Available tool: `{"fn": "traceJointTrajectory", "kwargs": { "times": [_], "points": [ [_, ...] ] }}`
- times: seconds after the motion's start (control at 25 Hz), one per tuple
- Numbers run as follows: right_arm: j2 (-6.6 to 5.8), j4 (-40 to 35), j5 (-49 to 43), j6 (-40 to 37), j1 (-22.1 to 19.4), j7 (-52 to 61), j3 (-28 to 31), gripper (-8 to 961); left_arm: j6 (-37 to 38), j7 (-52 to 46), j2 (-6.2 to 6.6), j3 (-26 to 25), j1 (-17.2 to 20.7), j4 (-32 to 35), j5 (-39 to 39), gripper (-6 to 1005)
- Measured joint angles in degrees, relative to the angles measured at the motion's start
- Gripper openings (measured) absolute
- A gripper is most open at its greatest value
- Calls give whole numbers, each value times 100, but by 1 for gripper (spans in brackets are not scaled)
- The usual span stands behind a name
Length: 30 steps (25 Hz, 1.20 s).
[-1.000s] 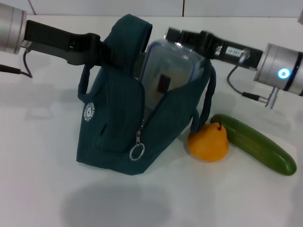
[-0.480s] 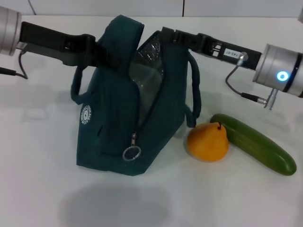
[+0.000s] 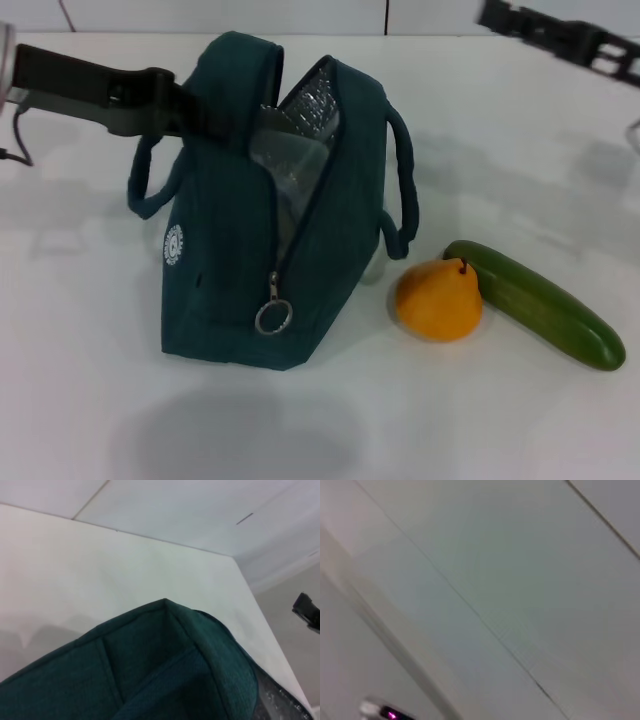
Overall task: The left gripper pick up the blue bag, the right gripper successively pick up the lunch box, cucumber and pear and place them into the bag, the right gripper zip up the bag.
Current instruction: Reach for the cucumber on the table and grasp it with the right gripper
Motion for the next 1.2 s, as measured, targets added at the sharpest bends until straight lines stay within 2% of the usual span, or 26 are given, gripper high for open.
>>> {"fn": "traceJointTrajectory", "kwargs": {
  "times": [0.04,0.16,0.24,0.32,0.48,0.56,0.64,0.72,0.76,0.84,0.92,1.04,1.12,1.2],
  "points": [
    [-198,-215,-277,82,-50,250,5,660,9,-1,23,-1,61,29,-37,42],
    [-575,-782,-1331,291,-43,1132,225,758,34,-18,44,-2,185,160,-98,42],
    [-708,-1093,-2260,288,8,1757,587,823,37,-30,47,-1,198,199,-99,42],
    [-753,-1383,-3286,129,109,2289,1034,872,38,-34,47,4,184,201,-100,42],
    [-749,-2110,-5903,-668,565,3579,1768,871,37,-46,47,14,173,203,-97,42],
    [-676,-2394,-6921,-1146,795,3919,2021,870,37,-53,39,28,167,202,-91,42],
    [-536,-2715,-7850,-1750,999,4067,2326,869,37,-63,32,31,160,203,-85,42],
    [-392,-3021,-8541,-2210,1153,4083,2471,868,36,-77,31,32,152,202,-77,42],
    [-369,-3069,-8663,-2288,1179,4083,2481,868,37,-81,33,32,150,198,-74,43],
    [-152,-3363,-9407,-2579,1317,4060,2462,863,36,-85,36,36,148,190,-71,43],
    [48,-3452,-9823,-2652,1354,4017,2419,859,36,-87,36,39,144,187,-69,43],
    [258,-3434,-10013,-2616,1348,3866,2283,852,36,-88,25,43,131,182,-67,43],
    [386,-3408,-10045,-2531,1314,3701,2111,847,36,-88,24,44,127,182,-66,43],
    [464,-3405,-10058,-2442,1271,3621,1982,842,36,-88,23,44,127,182,-64,43]
  ]
}}
